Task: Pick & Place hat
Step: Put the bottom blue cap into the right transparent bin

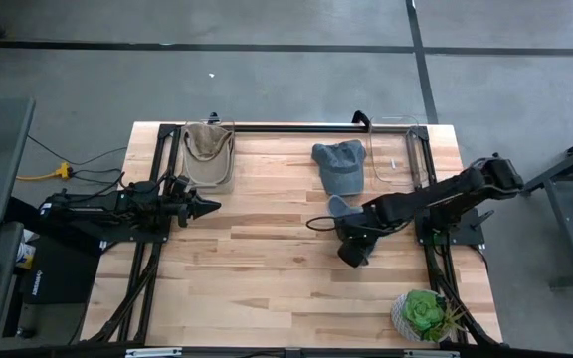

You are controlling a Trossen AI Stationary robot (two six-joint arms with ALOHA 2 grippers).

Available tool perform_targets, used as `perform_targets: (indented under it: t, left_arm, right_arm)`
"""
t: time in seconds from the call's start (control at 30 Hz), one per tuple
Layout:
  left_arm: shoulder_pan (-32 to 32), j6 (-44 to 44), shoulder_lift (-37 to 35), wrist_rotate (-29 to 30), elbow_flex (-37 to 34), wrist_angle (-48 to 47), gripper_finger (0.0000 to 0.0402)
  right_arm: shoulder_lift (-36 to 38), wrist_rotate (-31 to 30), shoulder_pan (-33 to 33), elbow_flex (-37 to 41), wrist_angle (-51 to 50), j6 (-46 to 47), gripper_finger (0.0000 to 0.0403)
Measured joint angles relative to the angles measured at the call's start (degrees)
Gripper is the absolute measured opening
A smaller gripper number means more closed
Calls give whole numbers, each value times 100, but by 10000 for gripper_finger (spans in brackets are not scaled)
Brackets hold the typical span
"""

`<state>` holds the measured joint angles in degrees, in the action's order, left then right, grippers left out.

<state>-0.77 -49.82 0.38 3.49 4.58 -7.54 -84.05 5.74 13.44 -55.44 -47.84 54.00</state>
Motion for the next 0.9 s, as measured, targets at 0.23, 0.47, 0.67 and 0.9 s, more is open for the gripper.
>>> perform_targets:
  t: [0.23,0.47,0.67,0.9]
  left_arm:
    - [1,0,0,-2,-1,1,1]
    - [1,0,-1,0,0,1,1]
    - [1,-1,0,-1,-2,1,1]
    - [2,-2,0,0,-2,1,1]
  right_arm:
    - [535,-456,228,0,182,196,10]
    - [829,-800,350,0,222,406,10]
    - [996,-998,362,0,418,465,10]
    - [1073,-1220,362,0,582,366,10]
